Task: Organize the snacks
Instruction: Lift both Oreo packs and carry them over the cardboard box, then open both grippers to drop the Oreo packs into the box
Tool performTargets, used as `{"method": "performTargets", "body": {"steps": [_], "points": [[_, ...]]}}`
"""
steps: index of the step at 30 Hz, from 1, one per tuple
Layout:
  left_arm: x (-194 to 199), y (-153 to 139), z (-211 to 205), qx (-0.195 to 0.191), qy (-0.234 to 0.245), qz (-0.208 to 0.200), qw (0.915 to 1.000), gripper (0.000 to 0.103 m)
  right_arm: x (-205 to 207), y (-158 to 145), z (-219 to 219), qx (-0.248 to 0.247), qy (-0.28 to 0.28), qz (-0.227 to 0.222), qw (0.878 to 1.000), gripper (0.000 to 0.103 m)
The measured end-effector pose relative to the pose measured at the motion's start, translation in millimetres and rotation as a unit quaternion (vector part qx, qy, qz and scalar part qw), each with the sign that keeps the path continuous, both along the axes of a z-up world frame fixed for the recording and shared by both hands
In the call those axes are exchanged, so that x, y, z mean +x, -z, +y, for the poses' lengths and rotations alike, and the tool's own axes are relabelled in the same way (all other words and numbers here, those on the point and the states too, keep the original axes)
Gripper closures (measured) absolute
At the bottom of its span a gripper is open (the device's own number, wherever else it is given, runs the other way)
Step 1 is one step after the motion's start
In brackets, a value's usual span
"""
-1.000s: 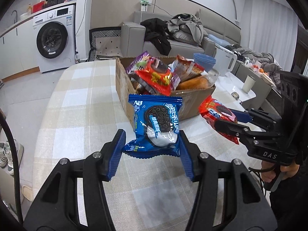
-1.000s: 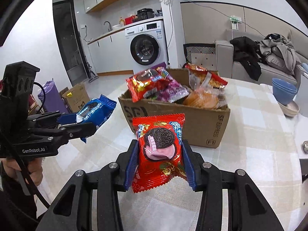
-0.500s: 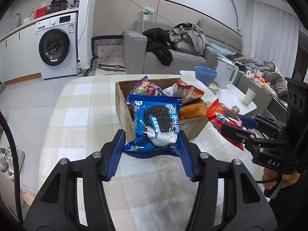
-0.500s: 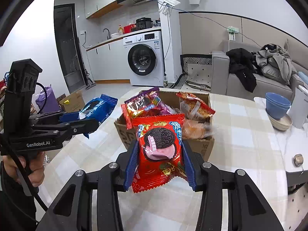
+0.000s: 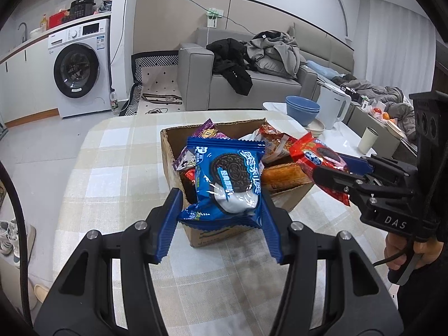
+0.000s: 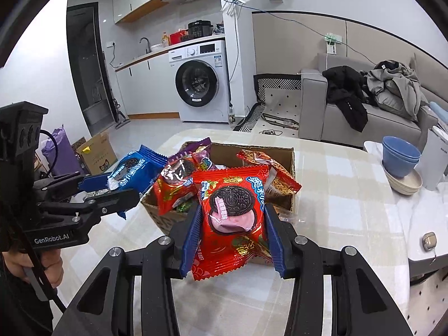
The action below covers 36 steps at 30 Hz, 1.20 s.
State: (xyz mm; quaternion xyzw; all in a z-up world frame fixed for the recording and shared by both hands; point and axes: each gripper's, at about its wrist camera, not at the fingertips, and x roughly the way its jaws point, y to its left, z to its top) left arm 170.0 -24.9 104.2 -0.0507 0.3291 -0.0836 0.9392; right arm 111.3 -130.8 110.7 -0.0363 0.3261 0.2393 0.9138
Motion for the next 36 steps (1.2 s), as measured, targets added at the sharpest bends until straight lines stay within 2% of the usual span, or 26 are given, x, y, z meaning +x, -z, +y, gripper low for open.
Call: {"method": "performTargets", "body": {"steps": [6, 15, 24, 29, 33, 36], "points": [[14, 10, -5, 0.012, -0.004, 0.003, 0.9999, 0.052, 18, 2, 8, -0.009, 0.002, 0.002, 1.0, 0.059], [47, 17, -2, 0.003, -0.005, 0.008, 1.0, 0.052, 42, 0, 22, -0.034, -0.007, -0.002, 0.999, 0.059], [93, 17, -9, 0.019, 0.001, 0.012, 0.9997, 0.051, 62, 15, 38, -0.07, -0.011, 0.024, 0.997, 0.059], [109, 35, -17, 0.031, 0.016, 0.033, 0.9988, 0.052, 71, 32, 39, -0.084, -0.012, 0.043, 0.995, 0.059], [121, 52, -16, 0.007, 0.03, 0.056, 0.9979, 0.053, 73, 35, 35, -0.081, -0.014, 0.046, 0.996, 0.059], [123, 62, -23, 0.033, 0.038, 0.06, 0.9969, 0.053, 73, 35, 34, -0.086, -0.017, 0.043, 0.995, 0.059]]}}
